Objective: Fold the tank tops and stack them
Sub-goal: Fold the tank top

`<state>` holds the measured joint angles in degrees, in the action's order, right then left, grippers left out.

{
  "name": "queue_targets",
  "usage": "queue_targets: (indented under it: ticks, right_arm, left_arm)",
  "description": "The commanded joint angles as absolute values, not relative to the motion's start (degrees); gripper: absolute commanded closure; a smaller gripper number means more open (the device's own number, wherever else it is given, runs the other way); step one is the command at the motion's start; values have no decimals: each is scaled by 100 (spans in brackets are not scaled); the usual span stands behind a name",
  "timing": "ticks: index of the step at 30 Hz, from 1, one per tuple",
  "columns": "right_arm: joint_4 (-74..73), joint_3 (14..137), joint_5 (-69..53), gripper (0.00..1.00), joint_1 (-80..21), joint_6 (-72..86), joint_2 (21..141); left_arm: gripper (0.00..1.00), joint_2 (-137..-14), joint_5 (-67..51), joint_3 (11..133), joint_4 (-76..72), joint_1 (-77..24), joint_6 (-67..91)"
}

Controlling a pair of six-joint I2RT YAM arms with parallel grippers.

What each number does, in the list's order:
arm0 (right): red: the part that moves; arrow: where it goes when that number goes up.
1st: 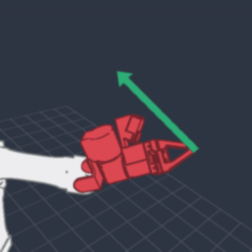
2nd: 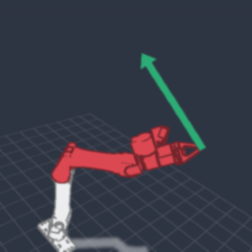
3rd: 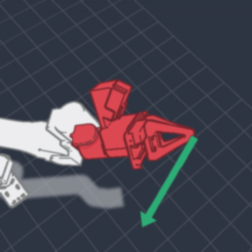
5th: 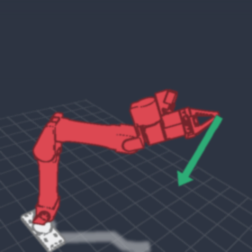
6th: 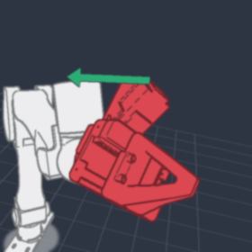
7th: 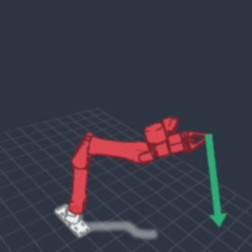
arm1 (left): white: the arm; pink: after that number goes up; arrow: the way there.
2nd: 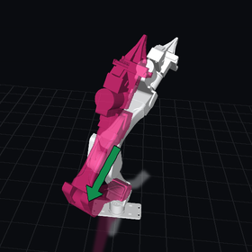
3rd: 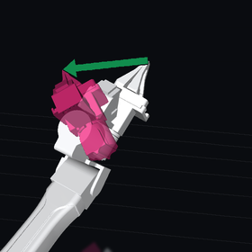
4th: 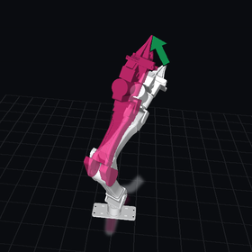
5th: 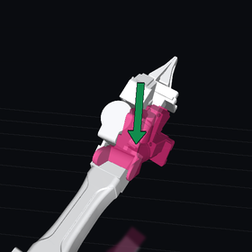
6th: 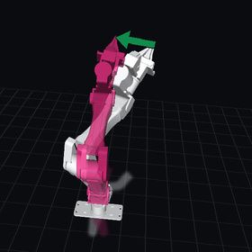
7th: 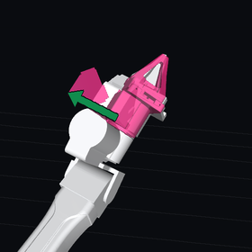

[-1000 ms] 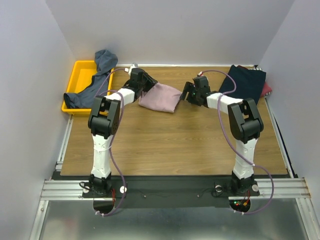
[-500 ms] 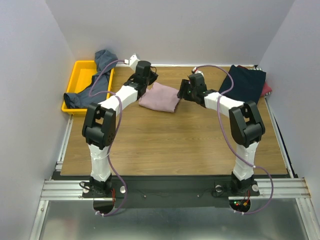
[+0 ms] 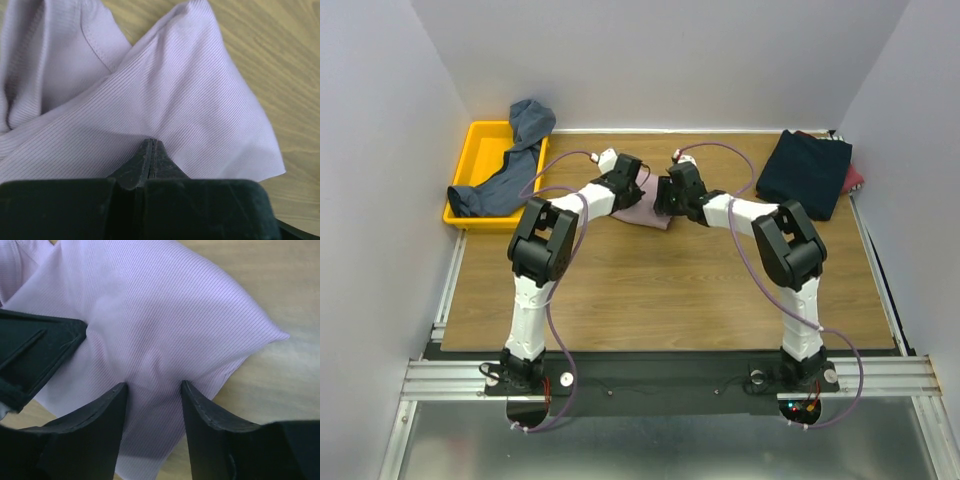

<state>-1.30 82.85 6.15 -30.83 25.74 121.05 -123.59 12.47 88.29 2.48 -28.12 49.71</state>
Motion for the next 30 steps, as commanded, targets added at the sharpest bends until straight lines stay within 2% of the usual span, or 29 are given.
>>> queue_targets:
  ticks: [1, 8, 17, 26, 30]
  right_arm:
    - [-343, 7621, 861, 49, -3322, 2680, 11638]
    - [-396, 6215, 975, 54, -4138, 3392, 10495]
    - [-61, 5458, 1432, 54, -6081, 4877, 9669]
    - [-430, 5045, 2390, 47, -5915, 4667, 8140]
    - [-571, 4738, 2111, 44, -5216, 4649, 7971]
  left_arm:
    - [100, -12042, 1275, 8404, 387, -3023, 4817]
    - [100, -11313, 889, 7357, 79, -3190, 4492]
    - [100, -10031, 124, 5714, -456, -3366, 4070]
    - [89, -9229, -711, 5361, -677, -3349, 4016]
    - [86, -9141, -966, 5396, -738, -3349, 4157]
